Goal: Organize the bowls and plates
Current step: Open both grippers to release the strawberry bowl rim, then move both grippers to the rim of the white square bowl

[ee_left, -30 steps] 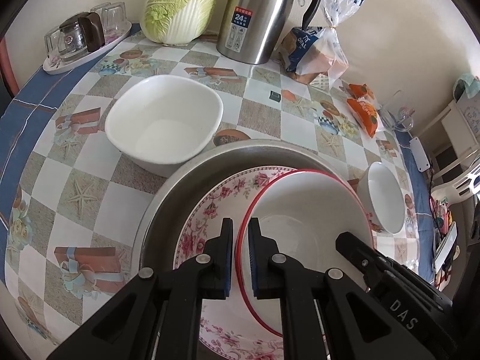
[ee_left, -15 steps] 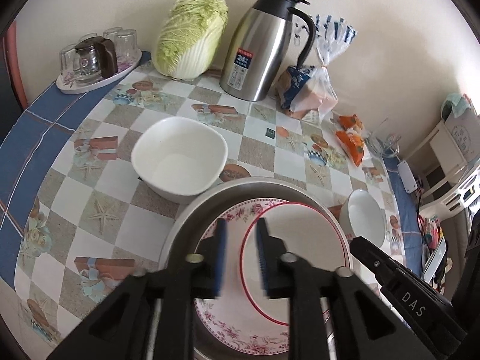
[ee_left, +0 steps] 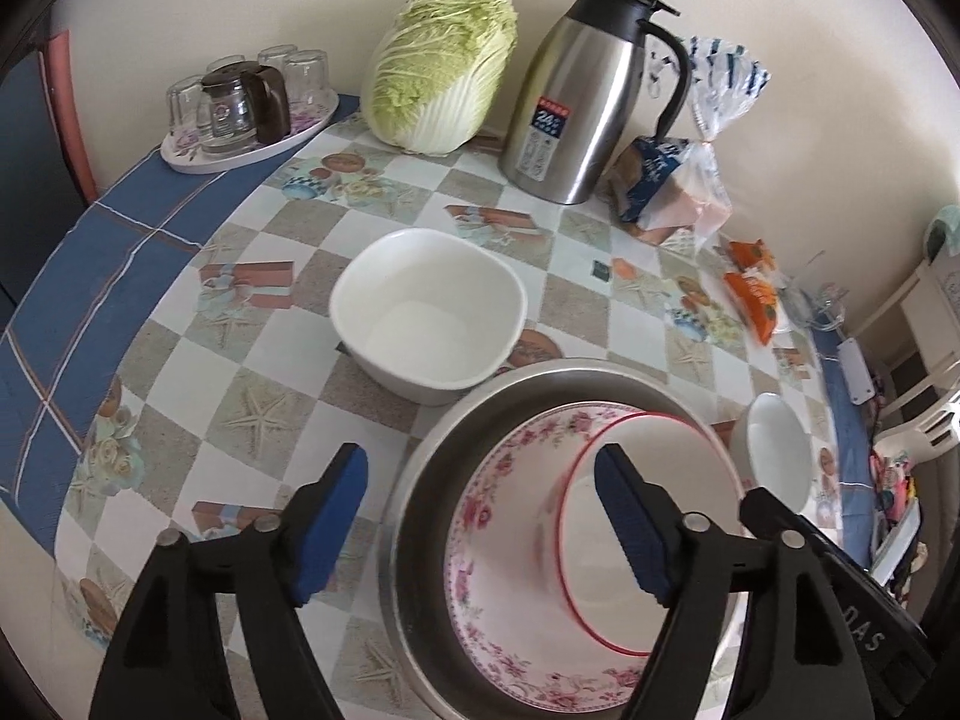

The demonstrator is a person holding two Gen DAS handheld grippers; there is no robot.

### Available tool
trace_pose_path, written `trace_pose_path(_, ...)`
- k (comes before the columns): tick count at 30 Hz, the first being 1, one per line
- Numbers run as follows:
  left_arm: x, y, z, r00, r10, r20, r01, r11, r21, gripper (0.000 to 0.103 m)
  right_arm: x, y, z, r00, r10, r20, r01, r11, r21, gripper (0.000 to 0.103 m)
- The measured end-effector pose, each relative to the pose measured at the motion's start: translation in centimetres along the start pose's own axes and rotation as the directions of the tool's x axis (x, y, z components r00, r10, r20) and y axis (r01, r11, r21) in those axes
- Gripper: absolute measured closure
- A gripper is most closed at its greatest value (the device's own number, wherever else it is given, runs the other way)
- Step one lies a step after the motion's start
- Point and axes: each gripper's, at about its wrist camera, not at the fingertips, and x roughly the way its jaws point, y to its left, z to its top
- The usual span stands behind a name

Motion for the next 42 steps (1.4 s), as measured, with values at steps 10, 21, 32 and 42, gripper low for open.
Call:
trace_pose_path(10,0.7,0.4,-0.2,0.998,0.065,-0.01,-0.065,0.998,0.001,0.02,0.3,-0.5,0.0,1.0,-0.02,-0.006,0.02,1.0,0.017,0.016)
trace_pose_path(21,0.9,1.0,-0.3,0.995,0.099,-0.005,-0.099,0.995,-0.03,0.008,0.4,-0.8,0.0,1.0,-0.024,-0.006,0.024,0.999,0.04,0.0)
trace_pose_path(32,1.1,1.0,-0.3,0.992,0.127,-0.007,-0.127,0.992,0.002,0.008,0.6,-0.9,0.0,0.999,-0.031,-0.01,0.031,0.999,0.04,0.0)
trace_pose_path(42,0.0,2.0,0.4,0.99,0.138,0.034,-0.138,0.99,0.017,0.008,-0.6,-0.2,0.1,0.998,-0.032,0.046,0.031,0.999,0.013,0.0)
